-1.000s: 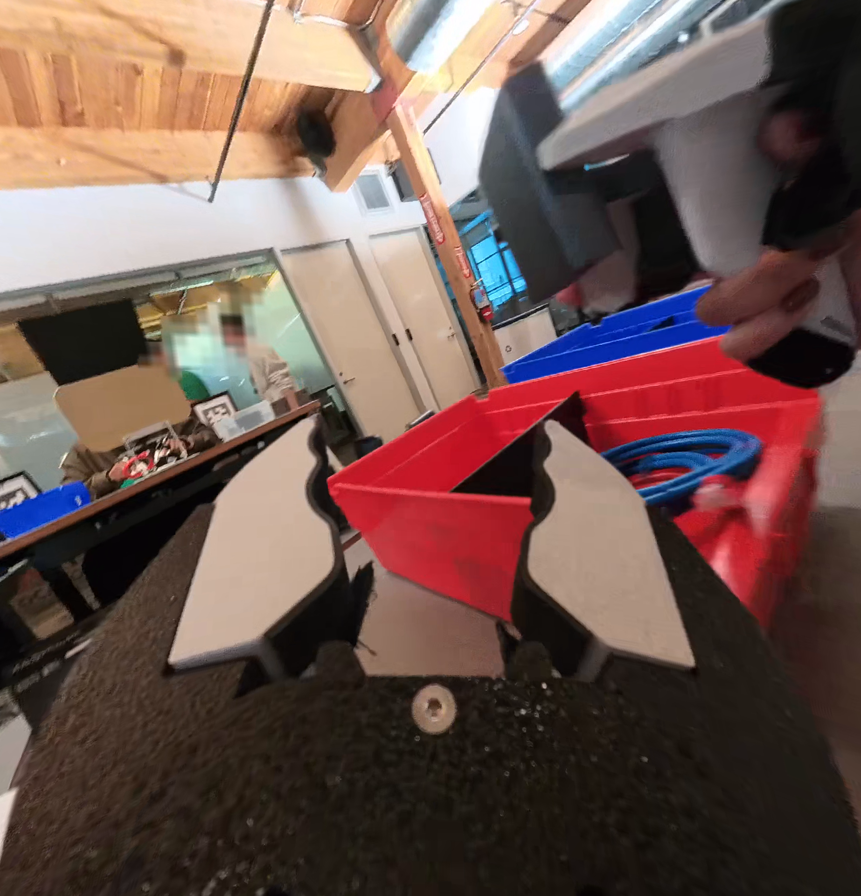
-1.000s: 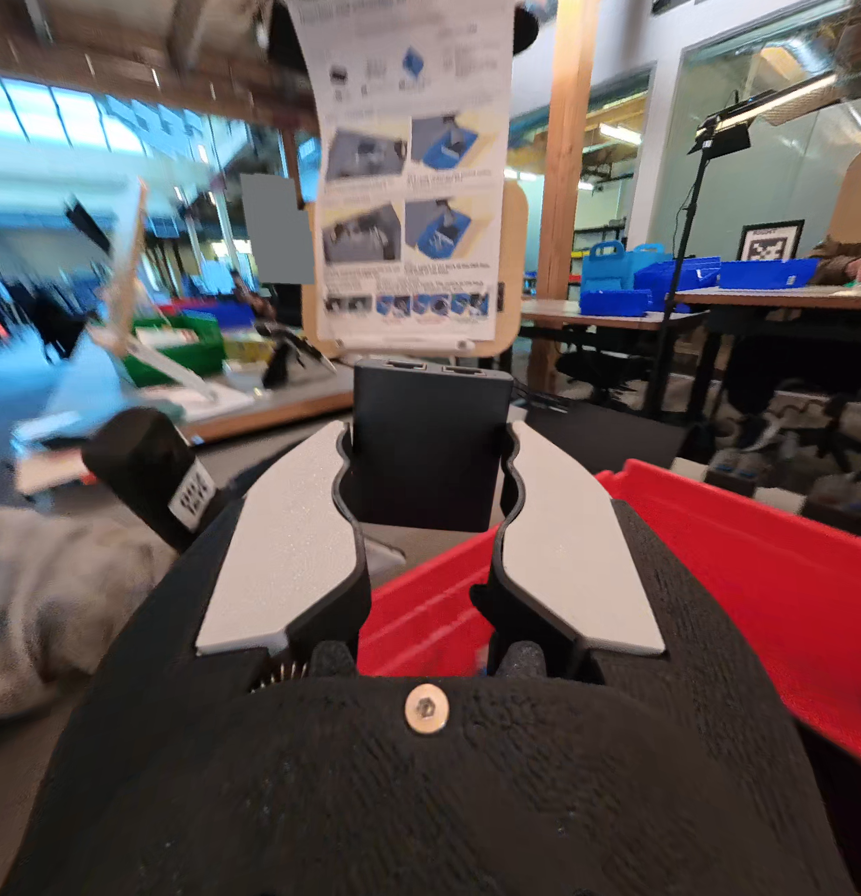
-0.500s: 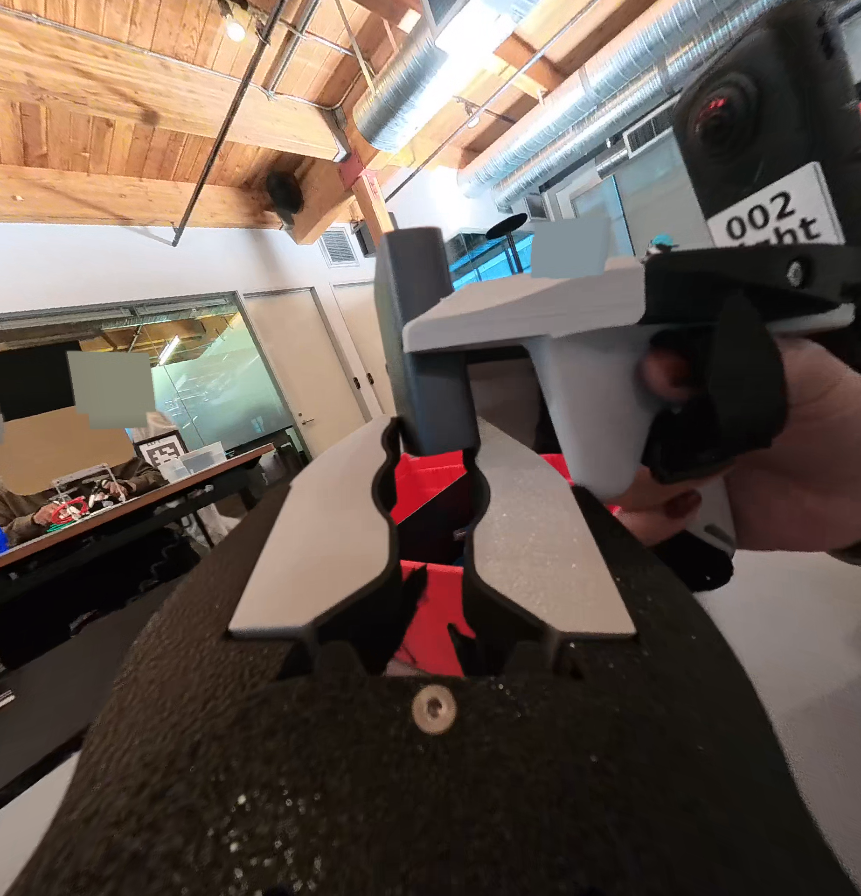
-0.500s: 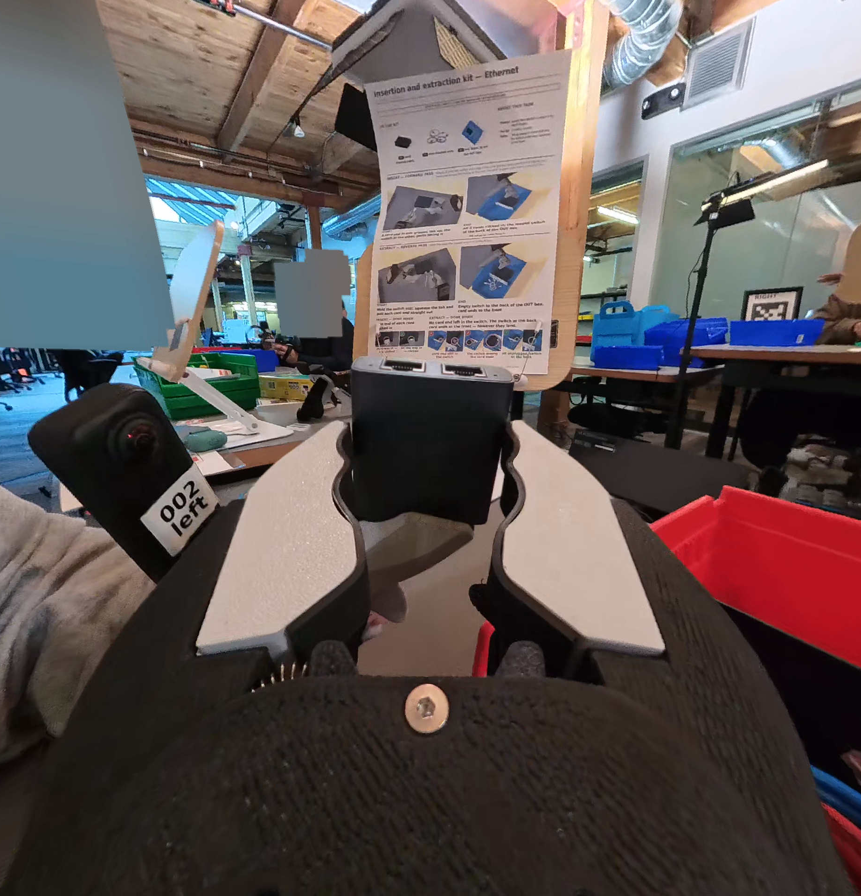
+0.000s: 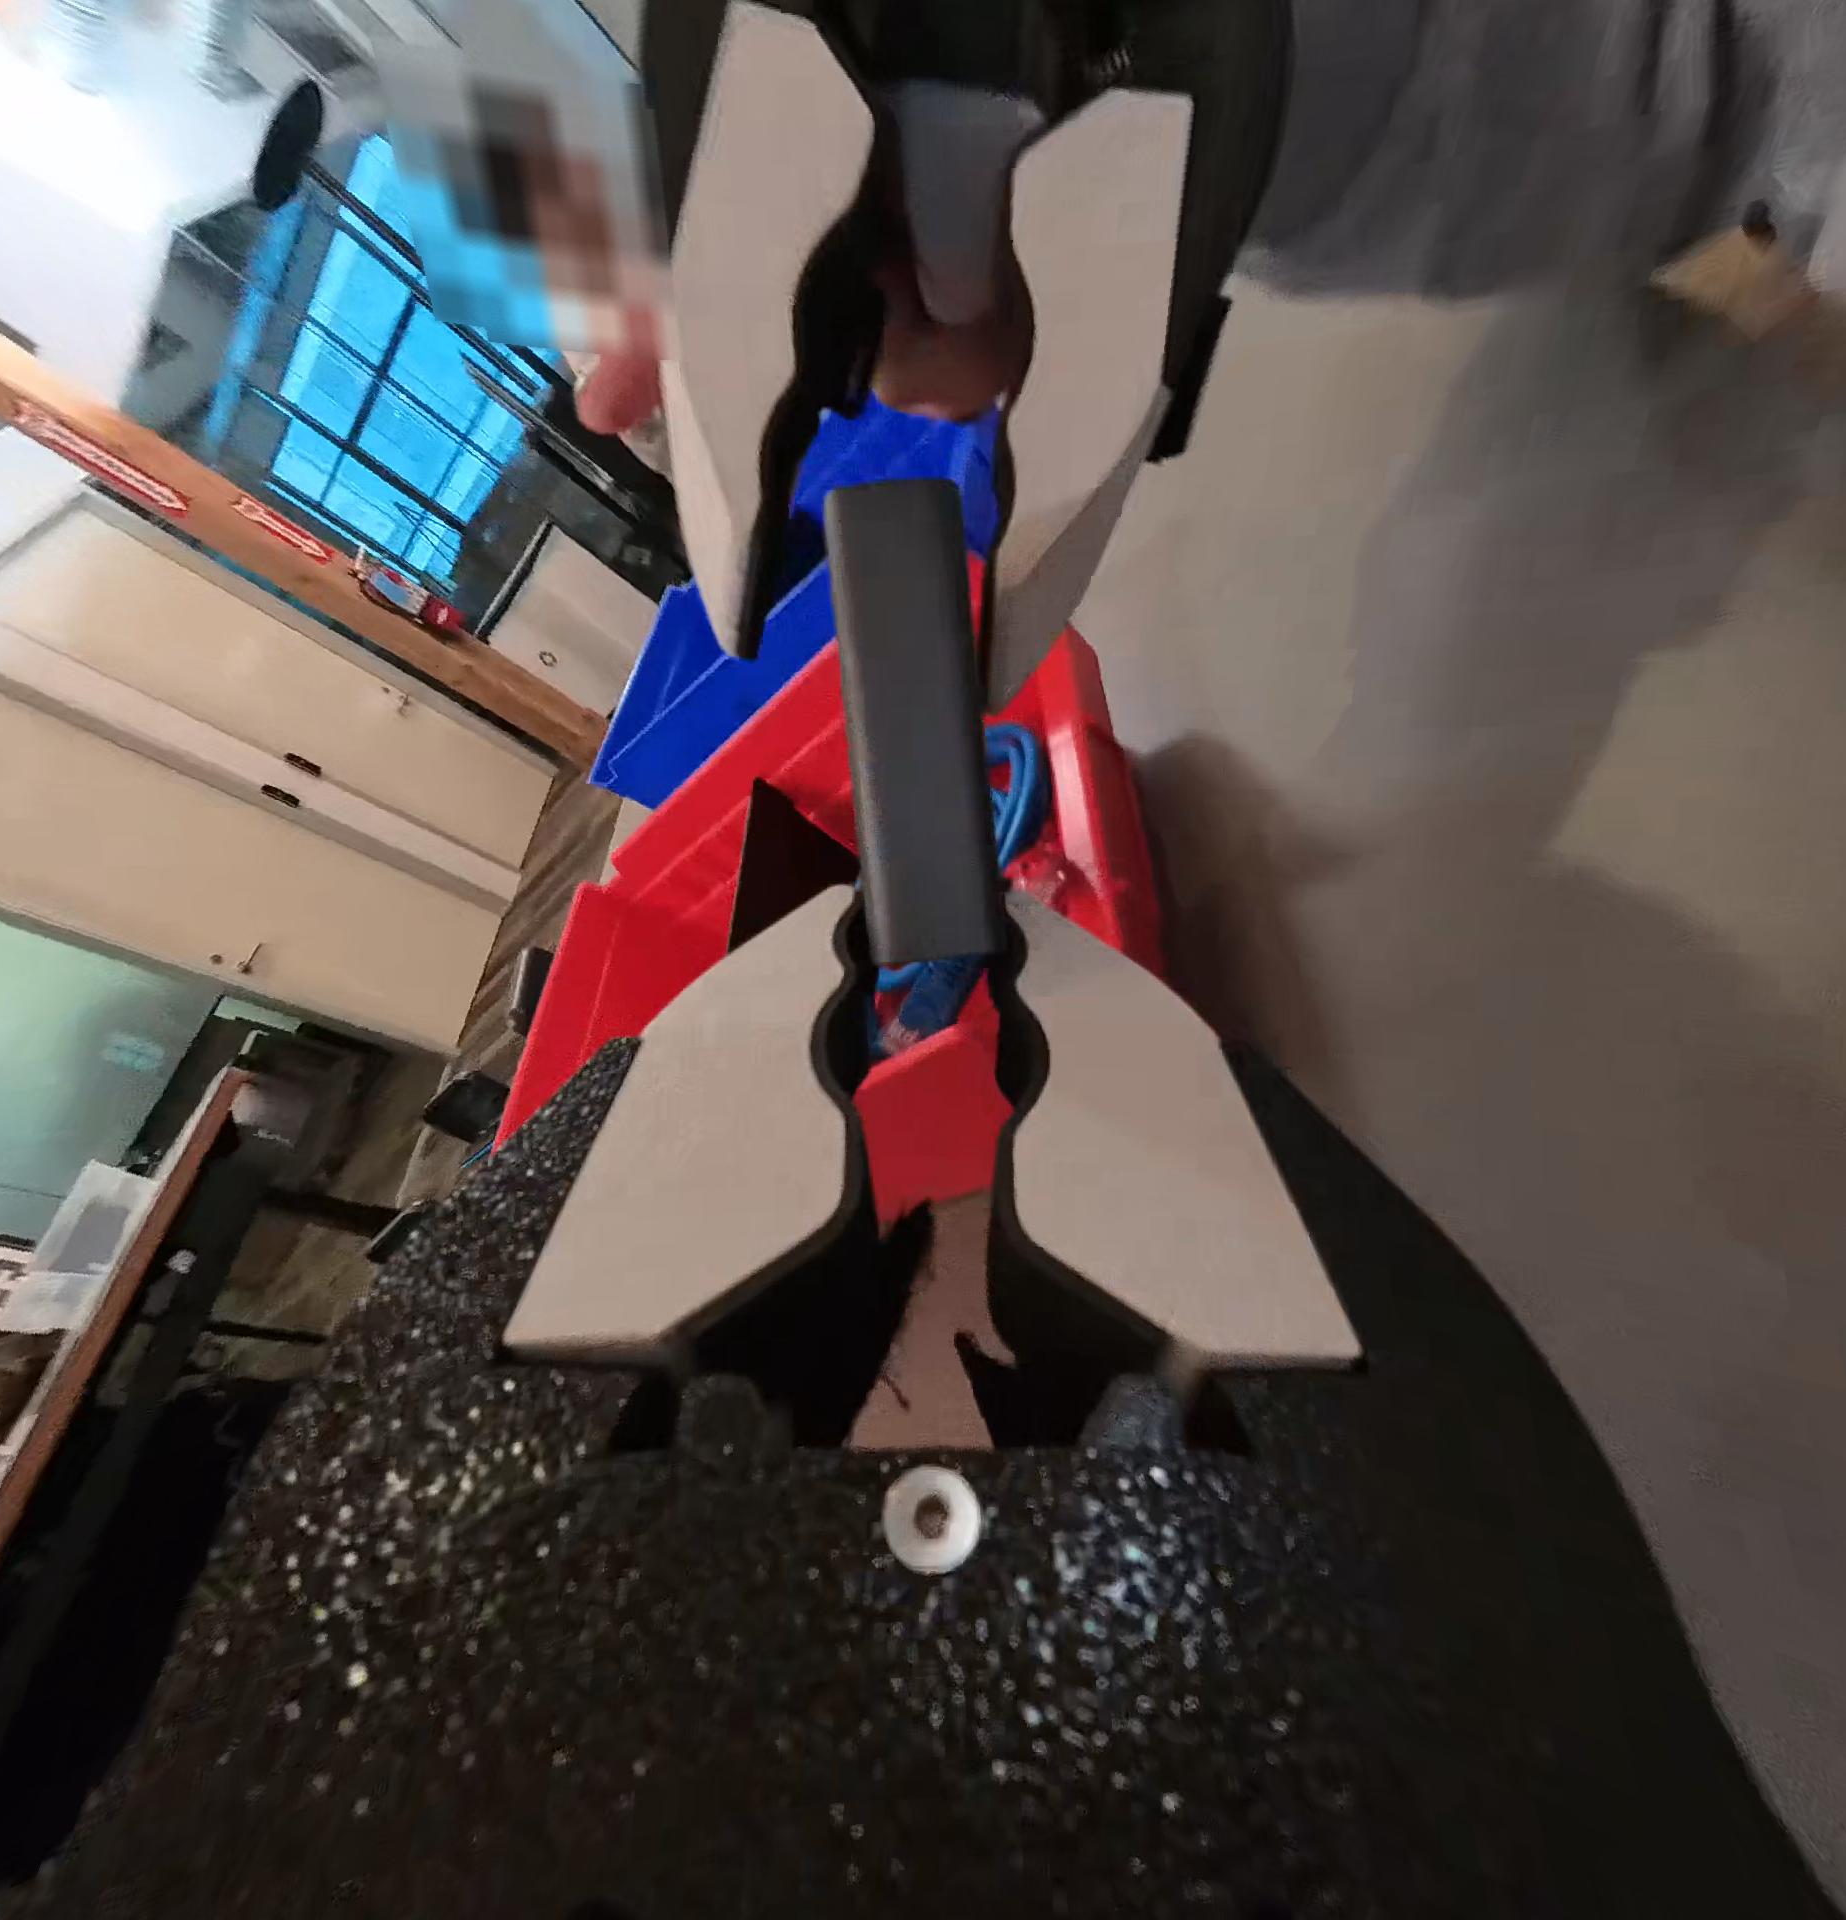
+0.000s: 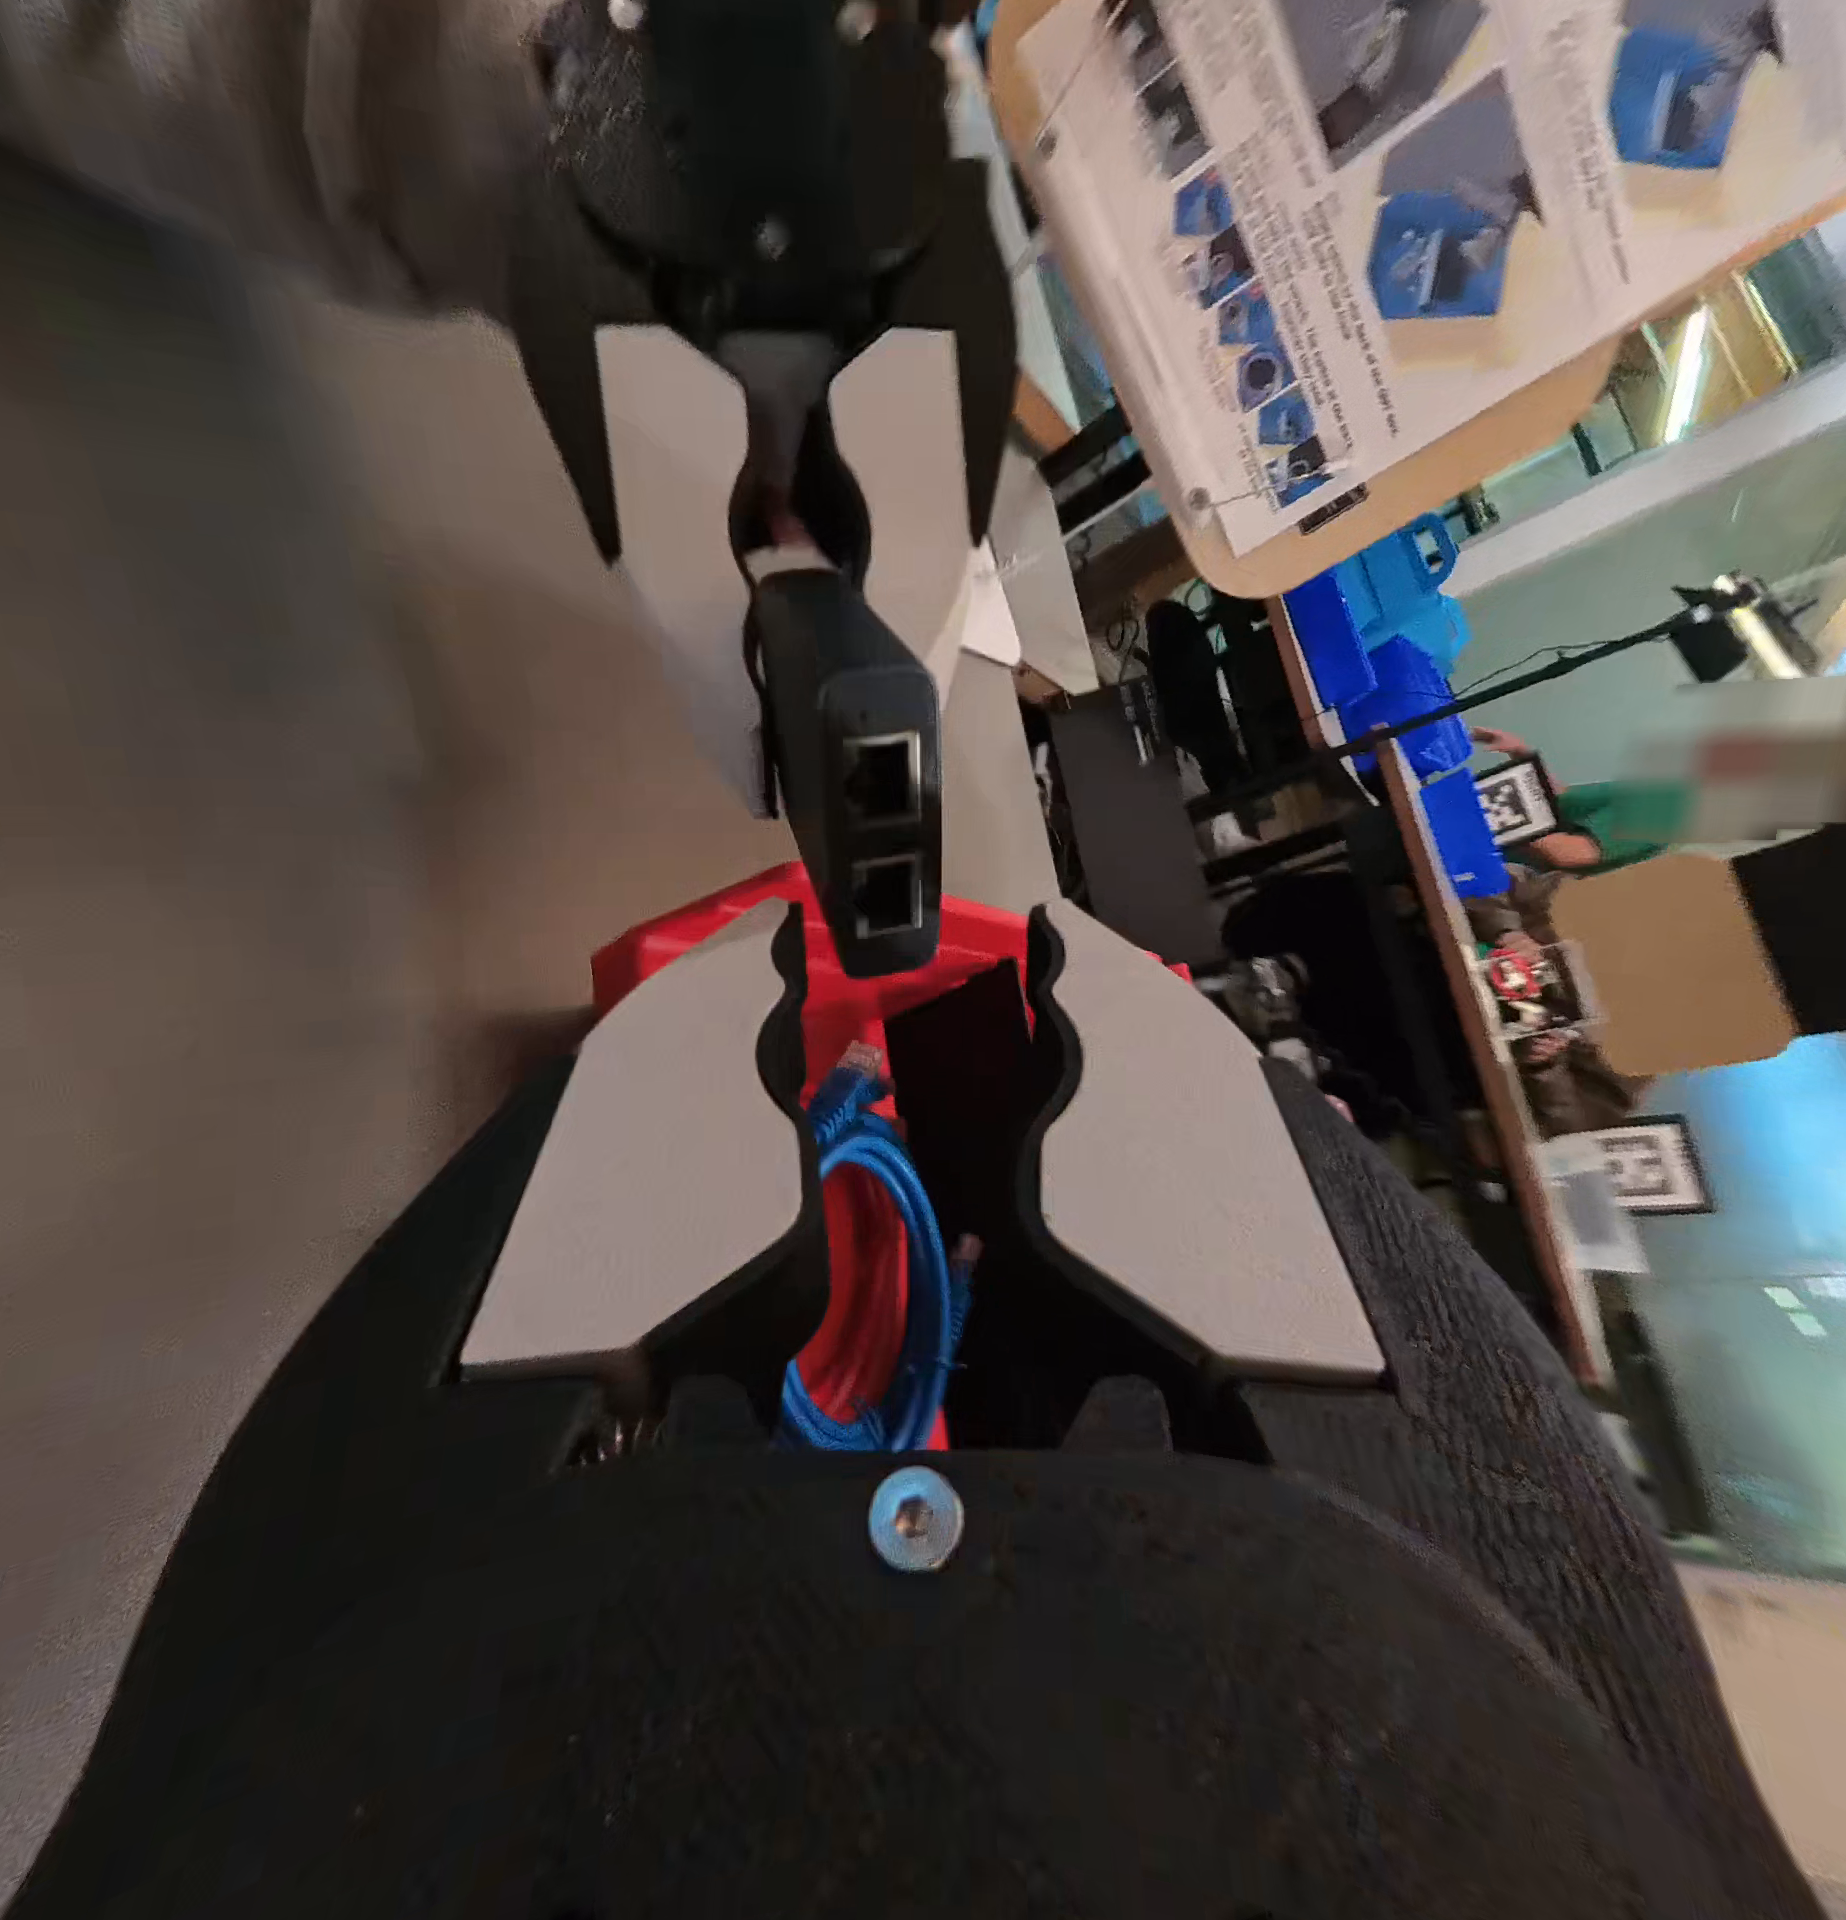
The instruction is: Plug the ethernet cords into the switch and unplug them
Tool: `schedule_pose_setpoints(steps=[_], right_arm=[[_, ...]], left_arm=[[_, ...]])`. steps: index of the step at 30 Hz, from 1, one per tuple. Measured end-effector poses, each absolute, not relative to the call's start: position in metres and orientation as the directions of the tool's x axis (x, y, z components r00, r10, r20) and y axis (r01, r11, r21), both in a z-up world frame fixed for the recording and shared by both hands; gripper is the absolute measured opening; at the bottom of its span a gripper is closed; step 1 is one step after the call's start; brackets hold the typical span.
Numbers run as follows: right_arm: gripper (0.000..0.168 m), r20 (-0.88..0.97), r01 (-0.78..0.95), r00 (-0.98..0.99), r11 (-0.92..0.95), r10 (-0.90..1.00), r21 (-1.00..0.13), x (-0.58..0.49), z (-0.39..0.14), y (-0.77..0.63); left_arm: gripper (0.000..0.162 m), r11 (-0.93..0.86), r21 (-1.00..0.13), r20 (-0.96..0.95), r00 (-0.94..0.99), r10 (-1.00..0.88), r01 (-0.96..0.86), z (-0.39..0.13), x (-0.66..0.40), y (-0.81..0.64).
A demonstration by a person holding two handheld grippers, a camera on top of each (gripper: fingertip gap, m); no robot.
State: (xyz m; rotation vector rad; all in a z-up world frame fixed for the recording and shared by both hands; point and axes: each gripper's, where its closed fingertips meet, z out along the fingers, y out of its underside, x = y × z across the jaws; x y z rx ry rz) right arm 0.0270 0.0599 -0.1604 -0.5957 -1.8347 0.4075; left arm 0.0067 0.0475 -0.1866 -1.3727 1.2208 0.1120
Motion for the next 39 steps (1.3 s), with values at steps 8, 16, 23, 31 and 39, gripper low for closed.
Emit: schedule_pose_setpoints(steps=[8,16,23,31,39], right_arm=[[0.020,0.857,0.227,-0.254,0.889,0.448,-0.397,0.023,-0.166,0.057],[0.020,0.718,0.017,-0.198,0.735,0.667,-0.677,0.023,-0.139,0.038],[0.019,0.405,-0.183,-0.240,0.369,0.882,-0.911,0.014,-0.123,0.019],[0.019,0.281,-0.251,-0.294,0.210,0.914,-0.945,-0.006,-0.131,-0.002],[0.019,0.271,-0.244,-0.293,0.202,0.917,-0.949,-0.002,-0.130,0.006]], left_arm=[[0.021,0.293,-0.623,-0.746,0.439,-0.500,-0.725,-0.182,0.004,0.050],[0.075,0.388,-0.864,-0.503,0.573,-0.647,-0.319,-0.146,0.019,0.030],[0.072,0.328,-0.928,-0.181,0.555,-0.812,0.177,-0.114,0.023,0.014],[0.056,0.282,-0.870,-0.083,0.444,-0.892,0.404,-0.096,0.018,-0.002],[0.028,0.345,-0.876,-0.140,0.506,-0.851,0.338,-0.098,0.003,0.002]])
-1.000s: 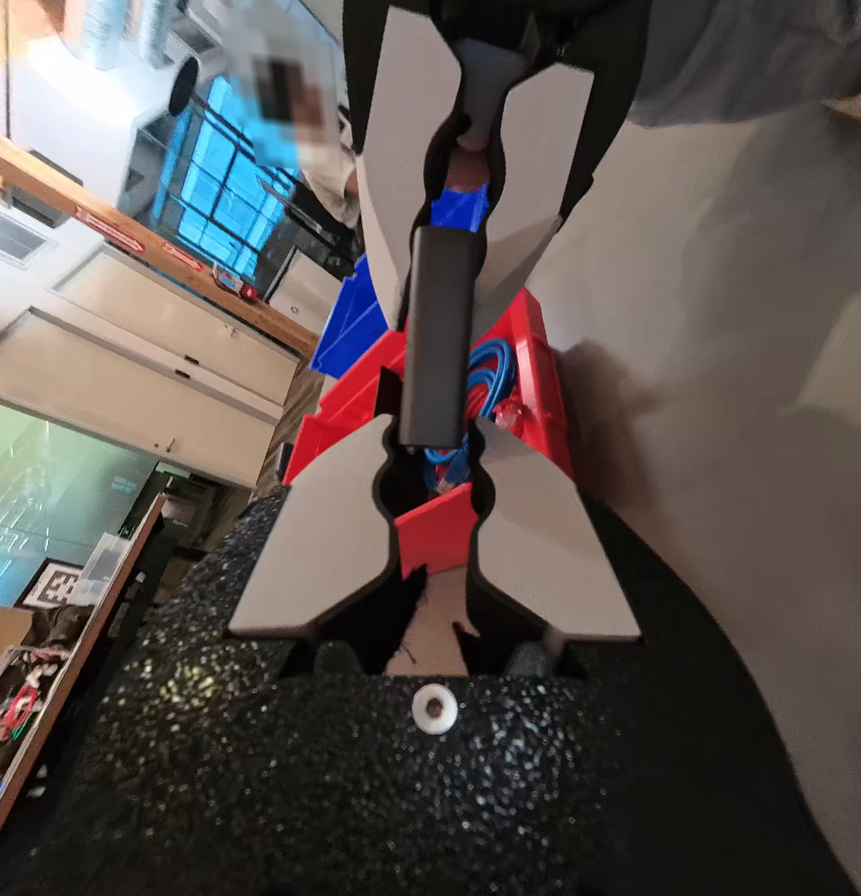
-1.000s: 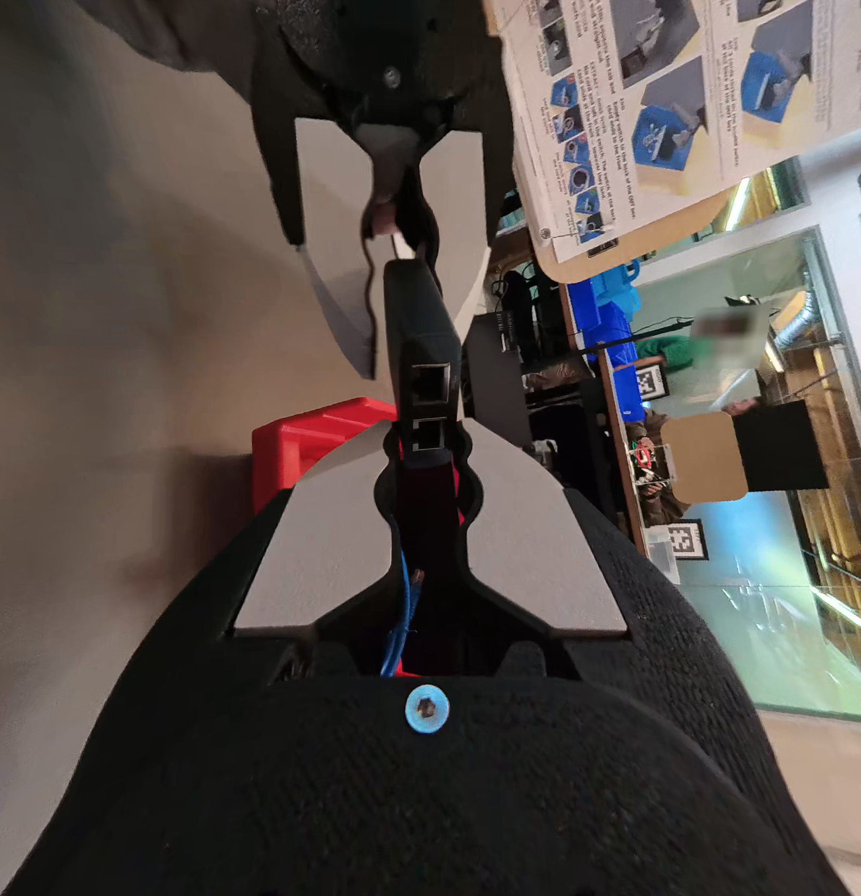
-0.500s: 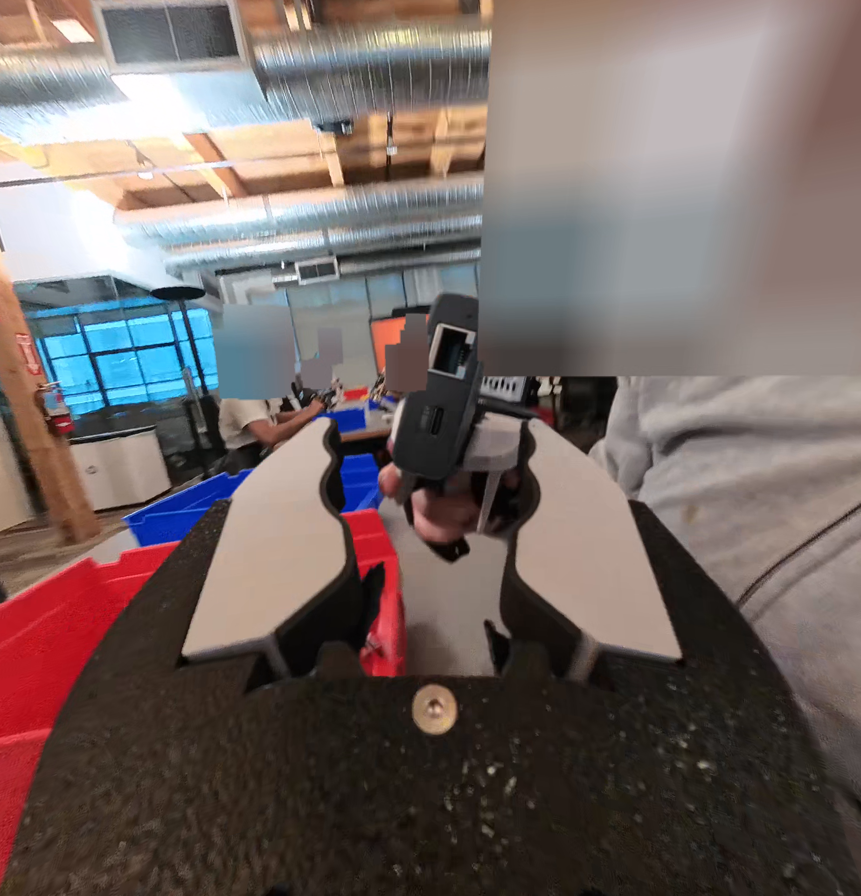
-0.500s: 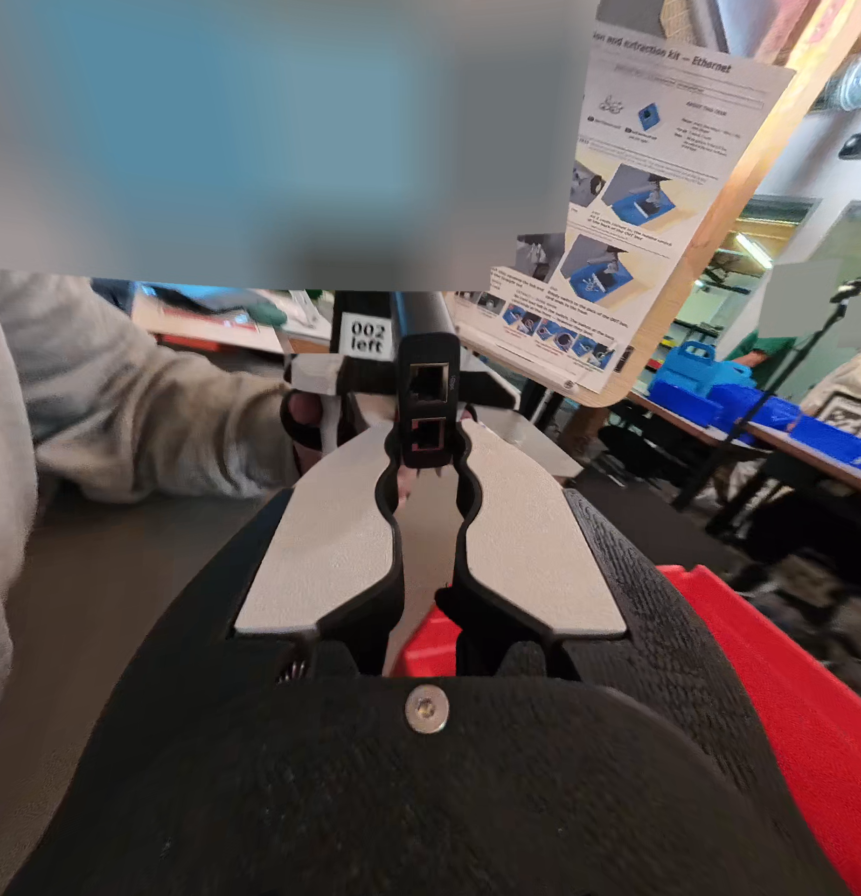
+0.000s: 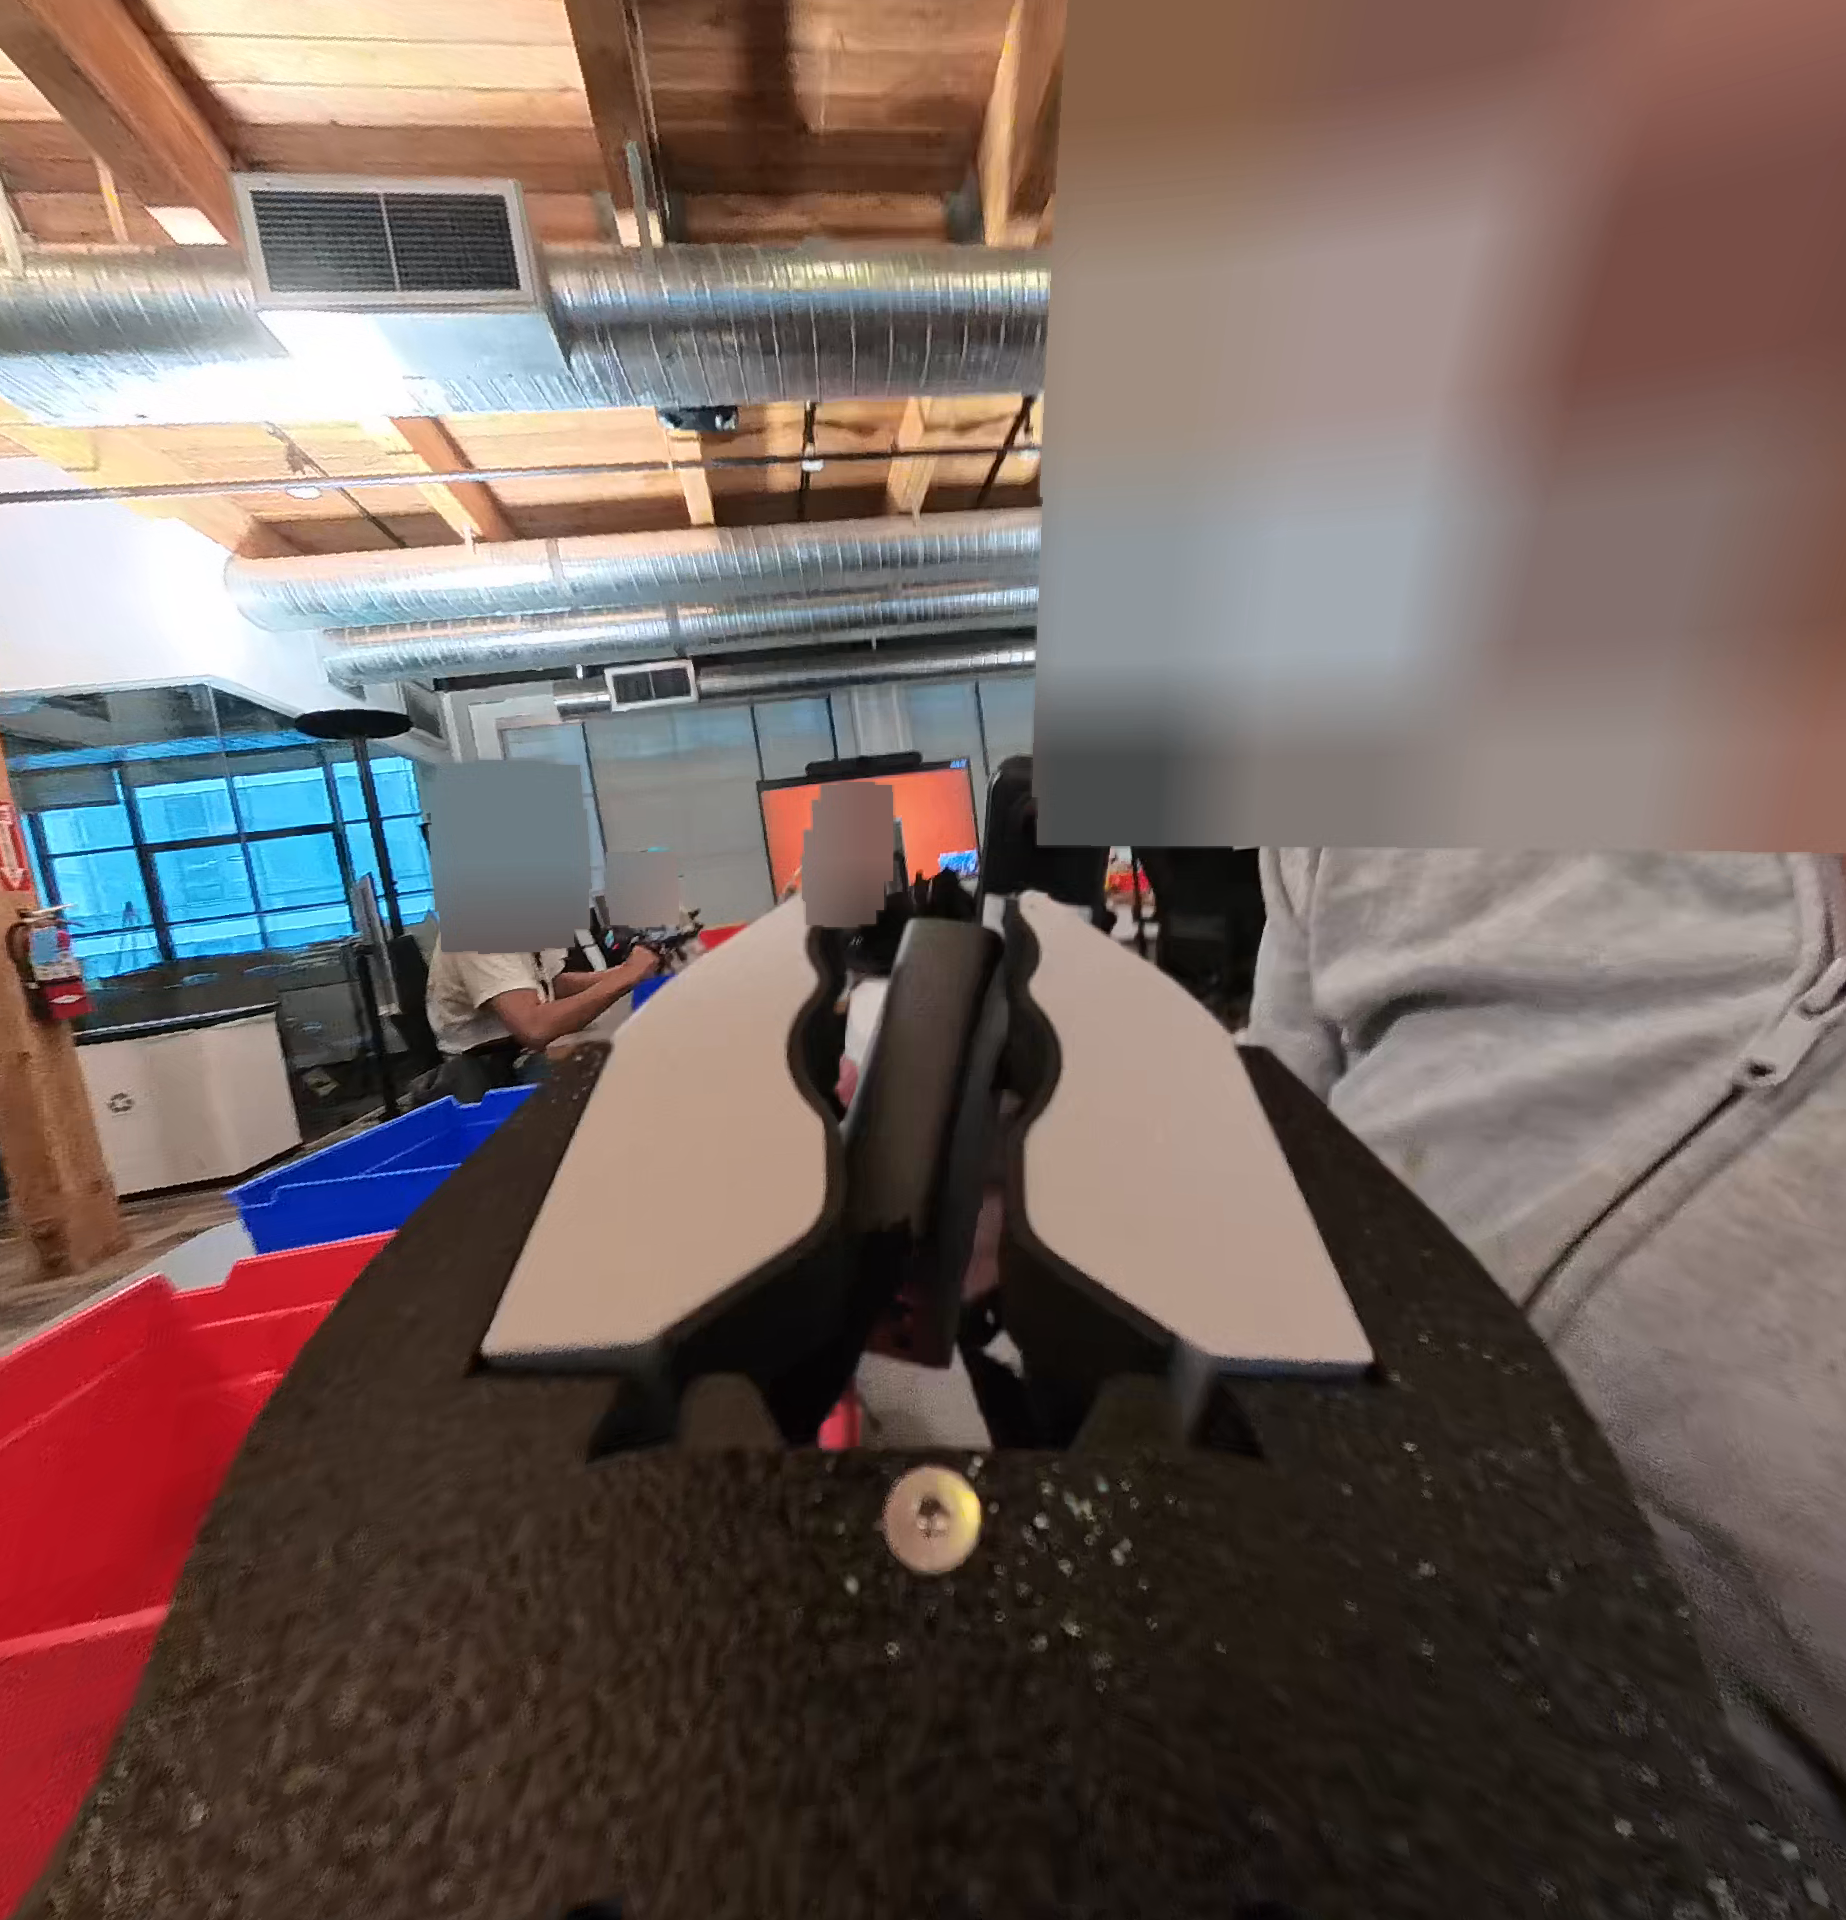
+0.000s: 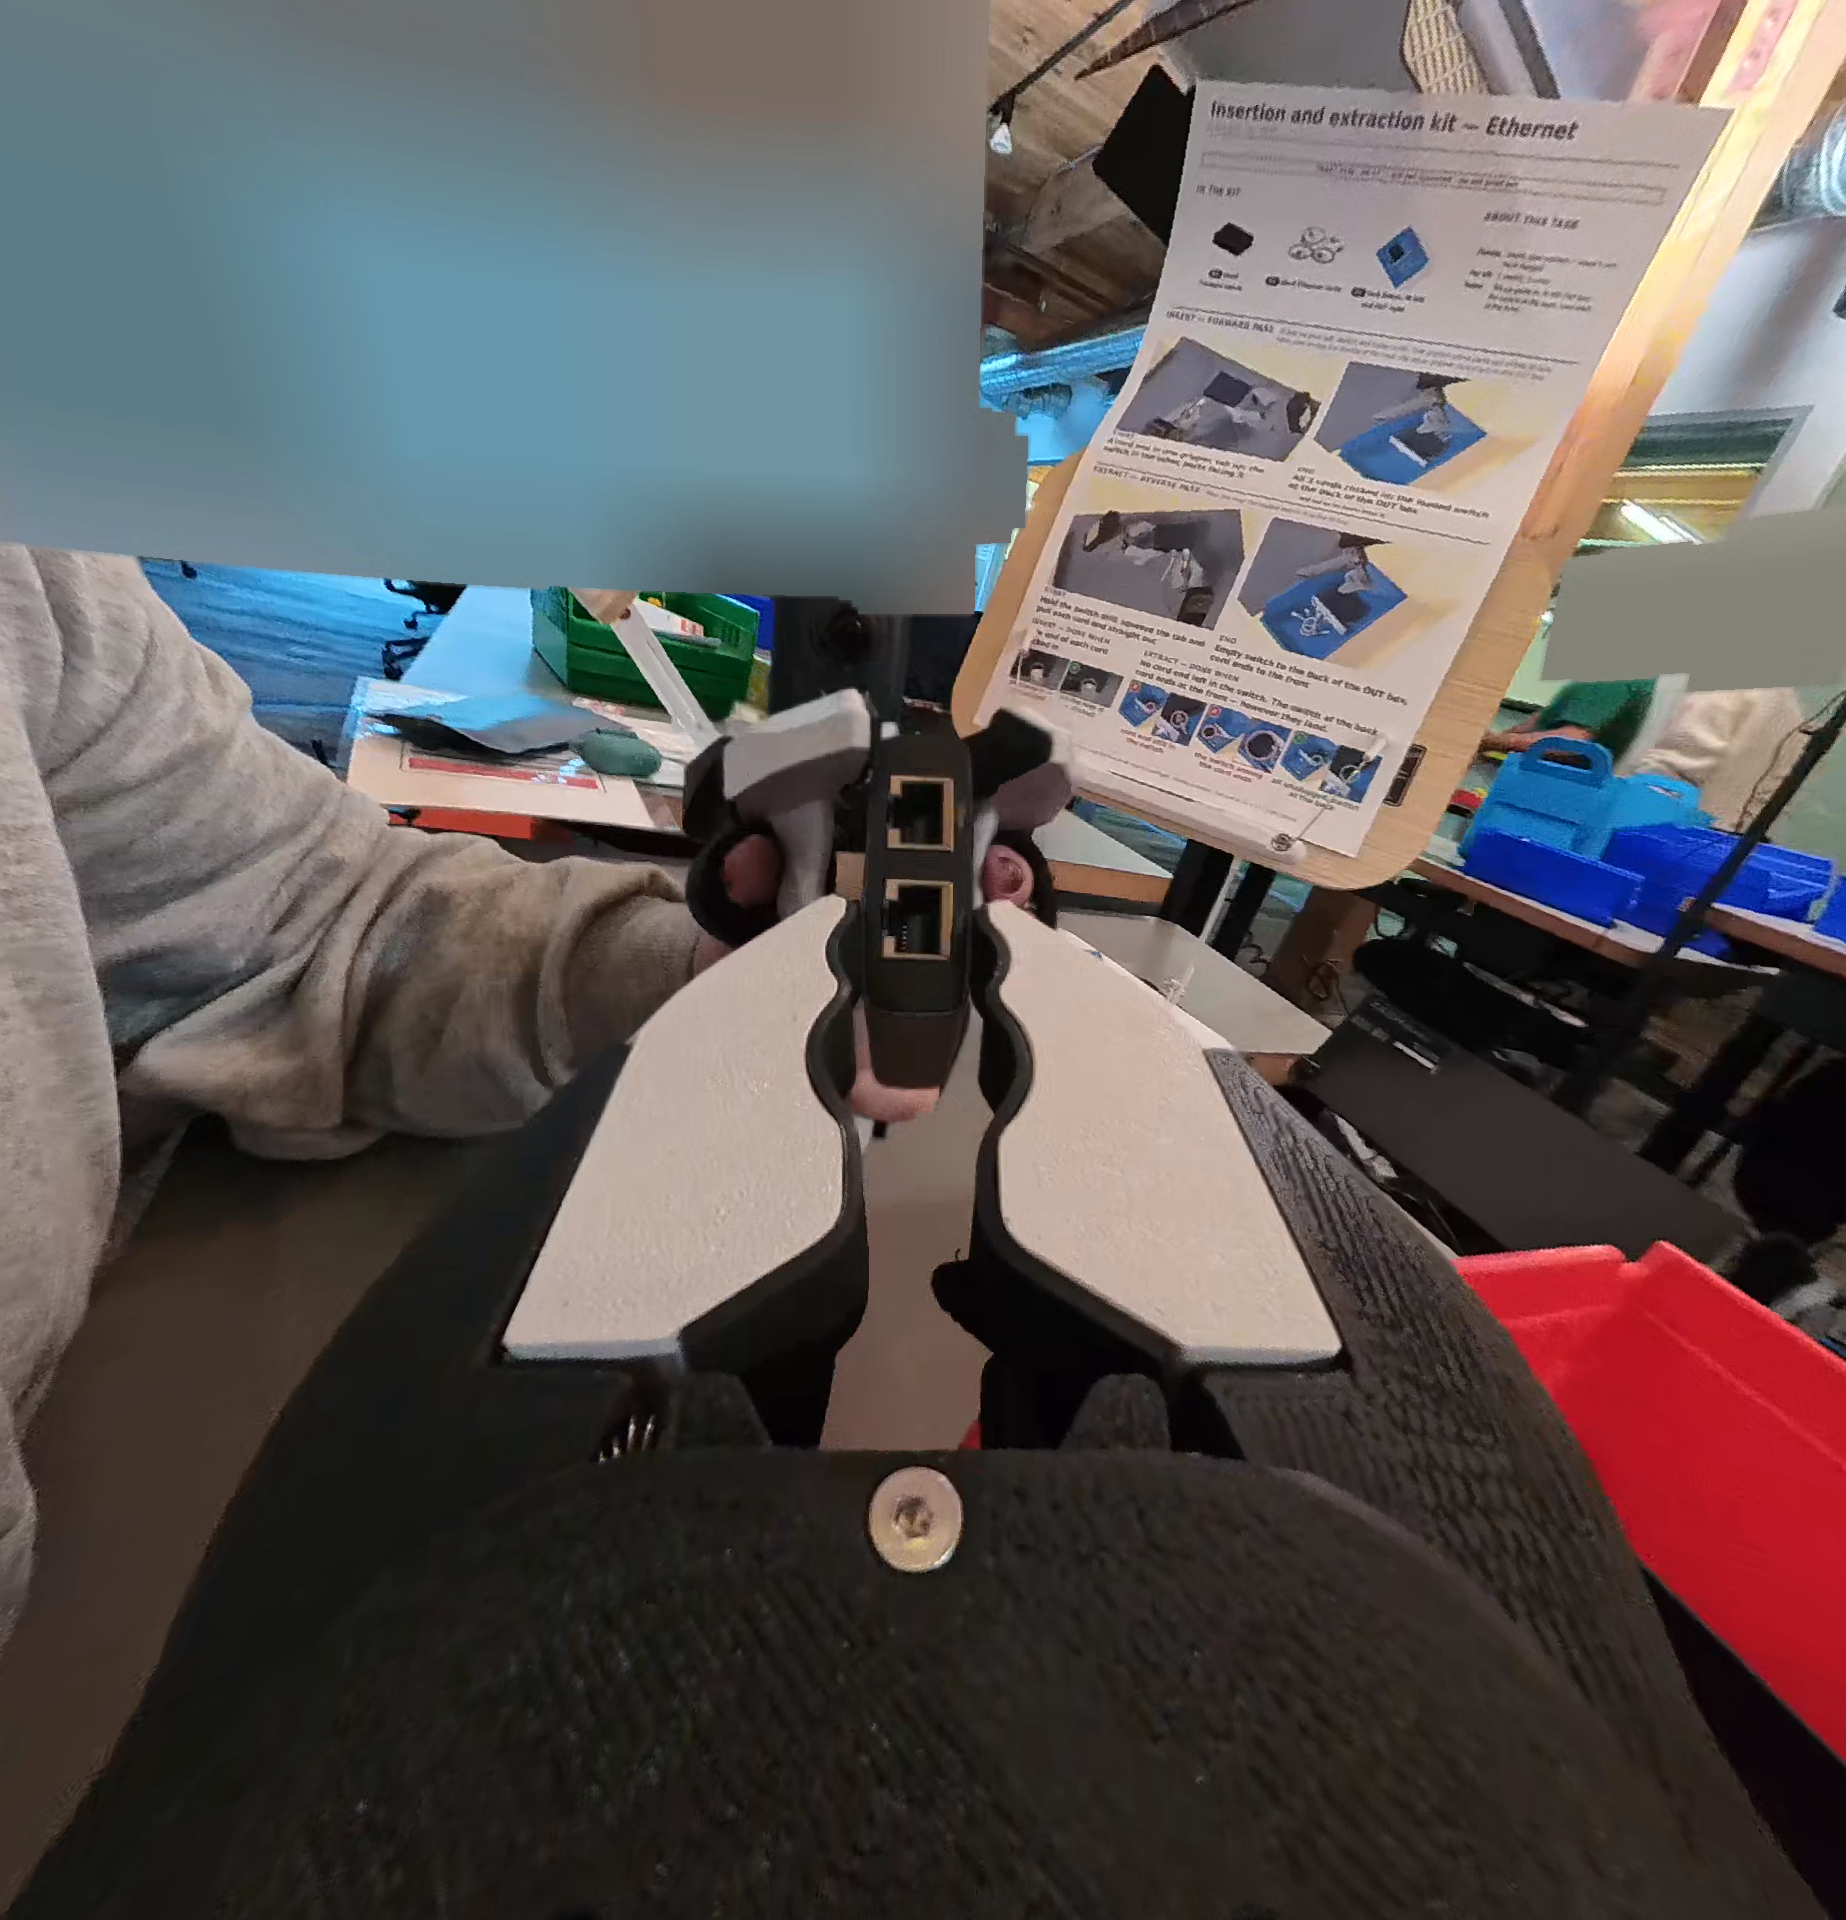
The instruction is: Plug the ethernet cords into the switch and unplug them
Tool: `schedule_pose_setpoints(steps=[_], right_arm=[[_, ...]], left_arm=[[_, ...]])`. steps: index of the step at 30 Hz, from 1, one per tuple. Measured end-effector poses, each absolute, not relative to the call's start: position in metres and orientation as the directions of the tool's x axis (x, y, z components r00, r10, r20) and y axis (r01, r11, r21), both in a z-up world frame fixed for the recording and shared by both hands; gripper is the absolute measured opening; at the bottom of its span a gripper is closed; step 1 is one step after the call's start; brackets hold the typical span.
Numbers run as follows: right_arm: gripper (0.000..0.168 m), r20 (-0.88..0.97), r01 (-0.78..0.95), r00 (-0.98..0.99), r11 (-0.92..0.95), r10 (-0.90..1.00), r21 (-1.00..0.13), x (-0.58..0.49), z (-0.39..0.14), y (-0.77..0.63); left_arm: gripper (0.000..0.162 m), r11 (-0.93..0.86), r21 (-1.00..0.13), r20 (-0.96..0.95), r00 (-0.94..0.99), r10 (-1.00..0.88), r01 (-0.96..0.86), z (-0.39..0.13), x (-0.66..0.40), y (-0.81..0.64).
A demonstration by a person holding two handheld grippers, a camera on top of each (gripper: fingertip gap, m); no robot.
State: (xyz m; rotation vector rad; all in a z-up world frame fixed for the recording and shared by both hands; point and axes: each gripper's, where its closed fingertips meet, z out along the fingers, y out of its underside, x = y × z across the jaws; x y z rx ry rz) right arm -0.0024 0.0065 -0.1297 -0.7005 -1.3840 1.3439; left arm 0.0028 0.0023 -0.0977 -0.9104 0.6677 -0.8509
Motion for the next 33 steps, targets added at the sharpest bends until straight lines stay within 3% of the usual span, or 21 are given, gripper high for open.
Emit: schedule_pose_setpoints(steps=[2,10,21,23,28,30,33], right_arm=[[0.019,0.263,-0.223,-0.308,0.199,0.914,-0.954,-0.001,-0.131,0.008],[0.018,0.248,-0.154,-0.354,0.205,0.902,-0.966,-0.001,-0.140,0.006],[0.019,0.324,-0.011,-0.384,0.347,0.865,-0.938,0.000,-0.158,0.008],[0.019,0.369,0.005,-0.356,0.397,0.858,-0.918,0.001,-0.160,0.016],[0.019,0.480,0.036,-0.316,0.516,0.818,-0.856,0.007,-0.159,0.028],[0.019,0.500,0.026,-0.325,0.536,0.803,-0.844,0.008,-0.158,0.025],[0.018,0.507,0.011,-0.363,0.548,0.782,-0.837,0.009,-0.160,0.018]], left_arm=[[0.018,0.347,-0.898,-0.182,0.490,-0.852,0.270,-0.101,0.006,0.001],[0.016,0.357,-0.923,-0.255,0.470,-0.845,0.141,-0.108,0.009,-0.001],[0.017,0.327,-0.945,-0.281,0.450,-0.848,0.025,-0.122,0.019,0.003],[0.026,0.299,-0.952,-0.290,0.501,-0.816,-0.065,-0.127,0.014,0.013],[0.081,0.188,-0.839,-0.486,0.549,-0.680,-0.511,-0.164,-0.009,0.039],[0.084,0.167,-0.768,-0.548,0.498,-0.672,-0.619,-0.178,-0.007,0.041],[0.064,0.240,-0.692,-0.641,0.429,-0.636,-0.681,-0.184,0.001,0.040]])
